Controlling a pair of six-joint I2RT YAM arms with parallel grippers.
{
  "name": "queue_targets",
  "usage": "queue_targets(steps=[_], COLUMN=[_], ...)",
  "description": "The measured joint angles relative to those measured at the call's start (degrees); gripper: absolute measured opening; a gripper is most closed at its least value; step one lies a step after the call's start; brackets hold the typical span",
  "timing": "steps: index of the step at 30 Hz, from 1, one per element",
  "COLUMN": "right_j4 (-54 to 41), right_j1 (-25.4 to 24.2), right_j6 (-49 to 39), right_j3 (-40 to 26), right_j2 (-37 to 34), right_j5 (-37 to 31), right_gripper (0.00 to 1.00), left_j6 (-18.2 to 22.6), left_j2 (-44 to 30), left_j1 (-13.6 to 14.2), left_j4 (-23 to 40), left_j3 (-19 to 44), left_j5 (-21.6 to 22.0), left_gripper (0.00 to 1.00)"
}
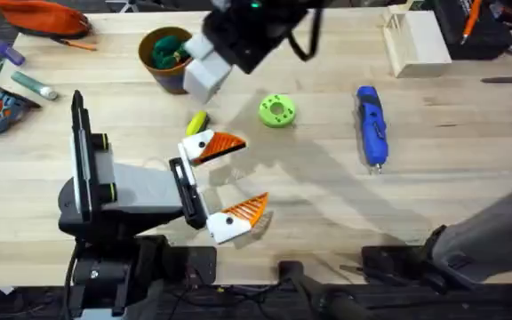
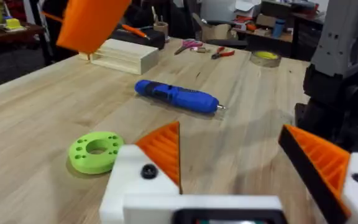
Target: Pick up the gripper from the table and insert it into the empty holder that is missing its gripper. Then pick up a screw, insert it into the mounting hole, and use the screwdriver to tighten it. Finally, clean up the table by picking up the vegetable and placing it into the bucket.
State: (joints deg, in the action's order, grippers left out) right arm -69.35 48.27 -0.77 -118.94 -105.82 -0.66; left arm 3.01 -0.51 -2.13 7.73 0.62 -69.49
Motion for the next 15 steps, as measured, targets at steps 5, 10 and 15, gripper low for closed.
queue_targets(steps=[5, 10, 15], right_j4=[3.85, 7.51, 8.17], right_j1=[-3.17, -7.75, -11.96], right_j6=[2.29, 6.28, 10.43], right_j3=[9.26, 18.16, 25.95], right_j2=[8.11, 15.17, 19.91], right_j5=[0.12, -0.05, -2.83], right_gripper=[0.993, 0.993, 0.992], left_j6=[0.00, 0.00, 0.00], left_j2=[0.00, 0.00, -0.02], left_j1=[0.00, 0.00, 0.00], left_j4=[0.02, 0.00, 0.00], left_j3=[0.00, 0.00, 0.00], left_j5=[0.00, 0.00, 0.00], left_gripper=[0.986, 0.985, 0.986])
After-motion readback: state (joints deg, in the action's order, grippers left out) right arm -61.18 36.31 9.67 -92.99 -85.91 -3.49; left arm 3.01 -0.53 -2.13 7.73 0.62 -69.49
